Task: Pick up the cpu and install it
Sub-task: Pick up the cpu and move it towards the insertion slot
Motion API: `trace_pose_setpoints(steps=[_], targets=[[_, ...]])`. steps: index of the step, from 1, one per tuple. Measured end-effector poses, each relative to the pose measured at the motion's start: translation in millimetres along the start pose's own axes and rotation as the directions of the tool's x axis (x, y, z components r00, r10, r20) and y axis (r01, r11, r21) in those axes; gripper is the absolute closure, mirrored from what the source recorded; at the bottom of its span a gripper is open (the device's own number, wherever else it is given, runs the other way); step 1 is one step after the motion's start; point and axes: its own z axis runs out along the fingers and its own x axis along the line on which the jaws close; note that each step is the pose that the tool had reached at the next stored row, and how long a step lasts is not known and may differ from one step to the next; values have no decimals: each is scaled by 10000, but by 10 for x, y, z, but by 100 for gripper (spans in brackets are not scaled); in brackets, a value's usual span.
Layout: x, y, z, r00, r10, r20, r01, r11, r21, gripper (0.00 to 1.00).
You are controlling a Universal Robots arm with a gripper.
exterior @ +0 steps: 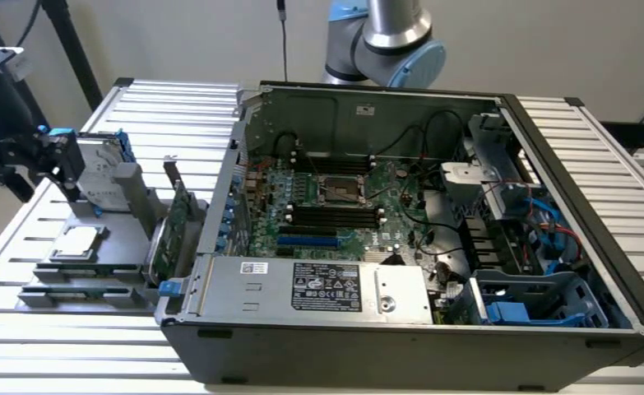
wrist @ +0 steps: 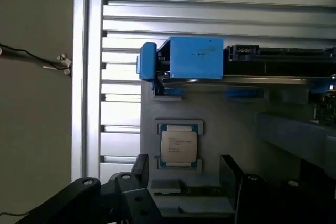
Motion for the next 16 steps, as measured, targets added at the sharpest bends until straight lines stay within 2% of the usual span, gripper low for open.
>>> trace_pose_setpoints(steps=[16], targets=[[-14, -13, 292, 10000, -76, -18, 76, 10000, -3, 35]])
